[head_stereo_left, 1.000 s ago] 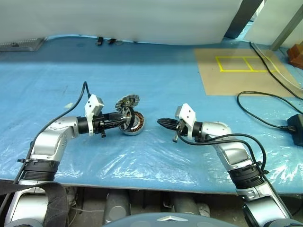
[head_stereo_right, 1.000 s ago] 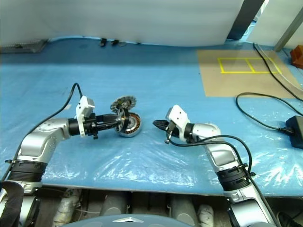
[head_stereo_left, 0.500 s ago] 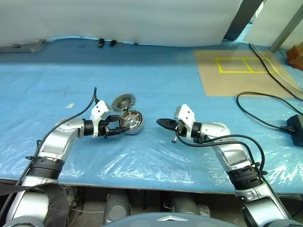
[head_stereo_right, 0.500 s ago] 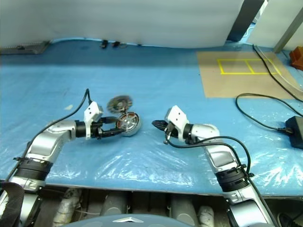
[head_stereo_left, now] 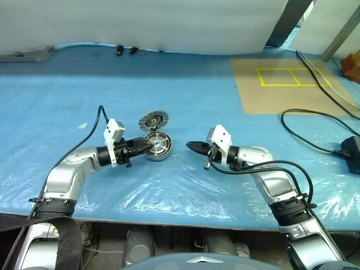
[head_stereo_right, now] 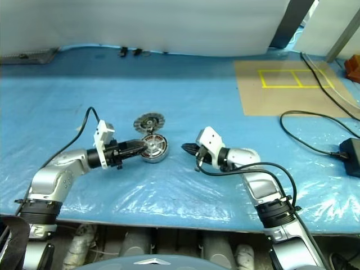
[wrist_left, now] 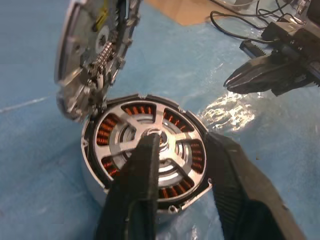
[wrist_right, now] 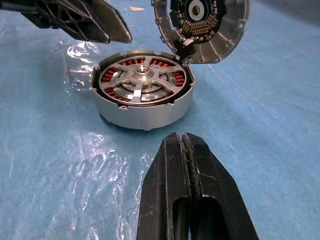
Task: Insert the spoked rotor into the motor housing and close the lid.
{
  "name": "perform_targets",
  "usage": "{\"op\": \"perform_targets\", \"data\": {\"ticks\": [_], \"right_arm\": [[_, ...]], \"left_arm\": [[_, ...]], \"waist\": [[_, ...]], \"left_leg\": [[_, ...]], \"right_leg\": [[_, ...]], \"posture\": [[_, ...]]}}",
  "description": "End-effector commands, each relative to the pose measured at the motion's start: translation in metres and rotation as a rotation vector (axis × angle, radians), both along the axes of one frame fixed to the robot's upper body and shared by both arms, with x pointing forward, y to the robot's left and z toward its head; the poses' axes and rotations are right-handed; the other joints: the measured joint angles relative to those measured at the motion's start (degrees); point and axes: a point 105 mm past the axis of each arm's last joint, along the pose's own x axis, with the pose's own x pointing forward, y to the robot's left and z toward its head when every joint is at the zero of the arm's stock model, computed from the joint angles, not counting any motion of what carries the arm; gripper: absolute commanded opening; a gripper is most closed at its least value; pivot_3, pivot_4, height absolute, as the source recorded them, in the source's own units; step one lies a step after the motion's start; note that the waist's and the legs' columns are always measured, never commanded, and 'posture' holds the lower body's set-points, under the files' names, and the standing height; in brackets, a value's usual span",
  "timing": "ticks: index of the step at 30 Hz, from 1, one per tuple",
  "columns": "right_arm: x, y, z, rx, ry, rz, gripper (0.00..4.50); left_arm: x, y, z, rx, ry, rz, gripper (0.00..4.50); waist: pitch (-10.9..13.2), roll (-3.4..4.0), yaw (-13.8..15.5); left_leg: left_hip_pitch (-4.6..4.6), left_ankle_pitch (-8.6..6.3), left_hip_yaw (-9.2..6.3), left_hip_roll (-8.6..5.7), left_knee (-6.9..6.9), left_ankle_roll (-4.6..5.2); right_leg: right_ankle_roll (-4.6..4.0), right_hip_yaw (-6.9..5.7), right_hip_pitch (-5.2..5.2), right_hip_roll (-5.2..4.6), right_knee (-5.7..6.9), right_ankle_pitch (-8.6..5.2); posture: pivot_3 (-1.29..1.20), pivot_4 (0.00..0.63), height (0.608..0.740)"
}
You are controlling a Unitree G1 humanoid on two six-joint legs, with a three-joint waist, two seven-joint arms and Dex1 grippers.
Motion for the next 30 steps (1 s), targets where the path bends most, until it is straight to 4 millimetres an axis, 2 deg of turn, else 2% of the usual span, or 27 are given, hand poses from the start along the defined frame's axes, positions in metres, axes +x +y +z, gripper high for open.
{"op": "perform_targets", "data": {"ticks": [1, 2, 7, 11, 15, 17, 21, 24, 27, 30], "right_arm": [[0.003, 0.003, 0.014, 0.023, -0.067, 0.003, 0.00], [0.003, 0.003, 0.015, 0.023, -0.068, 0.003, 0.00], [0.004, 0.004, 0.018, 0.028, -0.074, 0.002, 0.00], [0.004, 0.004, 0.019, 0.027, -0.077, -0.002, 0.00], [0.005, 0.000, 0.022, 0.026, -0.081, -0.013, 0.00], [0.007, -0.002, 0.021, 0.024, -0.081, -0.020, 0.00], [0.008, 0.000, 0.023, 0.045, -0.085, -0.026, 0.00], [0.008, 0.004, 0.025, 0.059, -0.092, -0.023, 0.00], [0.005, 0.005, 0.023, 0.051, -0.100, -0.004, 0.00], [0.002, 0.002, 0.020, 0.031, -0.075, 0.022, 0.00]], "left_arm": [[0.008, -0.009, 0.008, 0.009, -0.097, 0.038, 0.27], [0.010, -0.013, 0.008, 0.010, -0.110, 0.043, 0.04], [0.020, -0.032, 0.008, -0.008, -0.140, 0.050, 0.04], [0.030, -0.031, -0.015, 0.117, -0.141, 0.092, 0.04], [0.024, -0.030, -0.027, 0.148, -0.106, 0.057, 0.04], [0.024, -0.028, -0.022, 0.103, -0.107, 0.063, 0.04], [0.023, -0.024, 0.005, -0.050, -0.166, 0.062, 0.04], [0.017, -0.014, 0.025, -0.145, -0.191, 0.047, 0.04], [0.007, -0.003, 0.028, -0.161, -0.159, 0.013, 0.04], [0.000, 0.015, 0.015, -0.072, -0.078, -0.027, 0.04]], "waist": [[0.0, 0.00, 0.1], [0.0, 0.00, 0.2], [0.0, -0.01, 0.1], [0.0, -0.01, -0.2], [0.0, 0.01, -0.1], [0.0, 0.01, -0.1], [0.0, 0.00, -0.1], [0.0, 0.00, -0.1], [0.0, 0.00, -0.1], [0.0, 0.00, -0.1]], "left_leg": [[0.00, 0.00, 0.00, 0.00, 0.00, 0.00], [0.00, 0.00, 0.00, -0.02, 0.01, 0.00], [-0.04, 0.00, -0.01, 0.00, 0.00, 0.00], [-0.04, 0.00, -0.03, -0.01, -0.04, 0.00], [0.00, 0.00, -0.07, -0.03, -0.06, 0.00], [0.02, 0.00, -0.06, -0.03, -0.05, 0.00], [0.02, 0.00, -0.04, -0.01, -0.05, 0.00], [-0.13, 0.00, -0.03, -0.01, -0.05, 0.00], [-0.26, 0.01, -0.03, -0.01, -0.06, 0.00], [-0.29, 0.01, -0.01, -0.02, -0.06, 0.00]], "right_leg": [[0.00, 0.00, 0.01, 0.00, 0.00, 0.00], [0.01, 0.00, 0.02, -0.01, 0.00, 0.00], [0.01, 0.00, 0.00, 0.00, -0.03, 0.00], [0.01, 0.01, -0.01, 0.02, -0.04, 0.00], [0.03, 0.01, 0.01, 0.00, -0.05, -0.01], [0.04, 0.01, 0.04, 0.00, -0.04, -0.01], [0.03, 0.02, 0.06, 0.00, -0.04, -0.01], [0.02, 0.02, -0.16, 0.01, -0.03, 0.00], [0.00, 0.01, -0.29, 0.01, -0.02, 0.00], [0.00, 0.01, -0.33, 0.01, -0.01, 0.00]], "posture": [[0.00, 0.150, 0.740], [0.00, 0.150, 0.740], [0.00, 0.150, 0.740], [0.00, 0.150, 0.740], [0.00, 0.150, 0.740], [0.00, 0.150, 0.740], [0.00, 0.150, 0.740], [0.00, 0.150, 0.740], [0.00, 0.150, 0.740], [0.00, 0.150, 0.740]]}}
